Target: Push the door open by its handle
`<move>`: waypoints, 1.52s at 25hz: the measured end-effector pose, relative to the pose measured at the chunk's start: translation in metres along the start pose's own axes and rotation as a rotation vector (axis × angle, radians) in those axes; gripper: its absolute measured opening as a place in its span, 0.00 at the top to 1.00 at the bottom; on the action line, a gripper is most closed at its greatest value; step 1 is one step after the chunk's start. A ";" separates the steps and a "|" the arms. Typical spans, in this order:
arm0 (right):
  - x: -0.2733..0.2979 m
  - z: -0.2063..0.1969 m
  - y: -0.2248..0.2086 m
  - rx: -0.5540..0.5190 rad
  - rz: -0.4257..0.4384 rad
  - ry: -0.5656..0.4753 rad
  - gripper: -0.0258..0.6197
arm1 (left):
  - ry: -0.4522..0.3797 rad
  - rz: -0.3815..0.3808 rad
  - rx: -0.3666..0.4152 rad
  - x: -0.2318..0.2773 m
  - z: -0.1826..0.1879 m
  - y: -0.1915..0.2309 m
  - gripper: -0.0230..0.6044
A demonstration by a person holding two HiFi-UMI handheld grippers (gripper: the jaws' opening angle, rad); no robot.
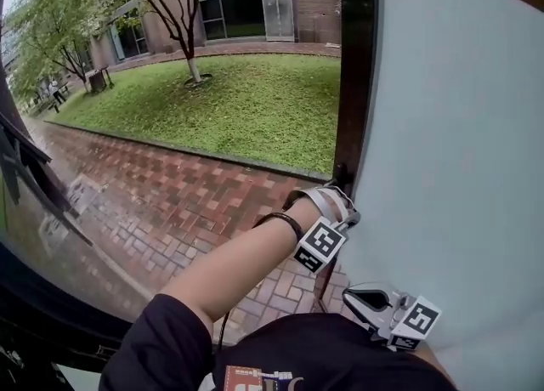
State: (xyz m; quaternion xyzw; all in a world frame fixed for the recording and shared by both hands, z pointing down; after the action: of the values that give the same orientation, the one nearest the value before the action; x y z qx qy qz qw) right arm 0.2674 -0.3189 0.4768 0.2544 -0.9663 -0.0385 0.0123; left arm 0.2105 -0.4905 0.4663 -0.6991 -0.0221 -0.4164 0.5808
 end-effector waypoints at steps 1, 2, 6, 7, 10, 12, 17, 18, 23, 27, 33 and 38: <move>0.000 -0.001 -0.003 0.011 0.000 0.000 0.96 | -0.012 0.004 0.005 0.002 0.001 0.007 0.96; 0.000 -0.003 -0.009 0.025 -0.006 0.000 0.96 | -0.035 0.007 0.002 0.005 0.002 0.014 0.96; -0.002 -0.012 -0.036 0.046 -0.051 -0.003 0.96 | -0.164 0.049 -0.063 0.017 0.003 0.033 0.94; -0.001 -0.013 -0.042 0.046 -0.059 -0.002 0.96 | -0.179 0.070 -0.075 0.016 0.004 0.035 0.90; 0.013 -0.017 -0.063 0.027 -0.081 0.035 0.96 | -0.209 0.183 -0.120 -0.010 -0.002 0.040 0.70; 0.029 -0.014 -0.075 0.000 -0.086 0.058 0.96 | -0.256 0.274 -0.221 -0.037 -0.023 0.035 0.68; 0.099 -0.019 -0.094 -0.086 -0.070 0.110 0.96 | -0.402 0.315 -0.700 -0.082 -0.142 -0.015 0.71; 0.118 -0.024 -0.095 -0.096 -0.056 0.121 0.96 | -0.428 0.297 -0.802 -0.086 -0.167 -0.033 0.71; 0.199 -0.047 -0.125 -0.086 0.017 0.175 0.96 | -0.515 0.316 -1.319 -0.103 -0.269 -0.098 0.80; 0.242 -0.067 -0.156 -0.069 0.101 0.201 0.96 | -0.531 0.387 -1.636 -0.108 -0.319 -0.132 0.87; 0.251 -0.099 -0.189 -0.027 0.197 0.245 0.96 | -0.415 0.462 -1.750 -0.085 -0.316 -0.158 0.89; 0.250 -0.114 -0.207 0.072 0.192 0.205 0.96 | -0.404 0.417 -1.858 -0.069 -0.295 -0.183 0.90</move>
State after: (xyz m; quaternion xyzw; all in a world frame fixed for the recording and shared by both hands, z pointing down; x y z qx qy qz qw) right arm 0.1562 -0.6291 0.5752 0.1635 -0.9806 0.0237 0.1054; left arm -0.0931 -0.6450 0.5635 -0.9269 0.3404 -0.0288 -0.1551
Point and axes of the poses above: the fingertips, and each gripper's own axes: x forward along the fingers, y to its left, z out of its top, the point moved 9 cm from there along -x, backward along the fingers, and after that the axes turned 11 degrees about -x, right-handed, at the moved point
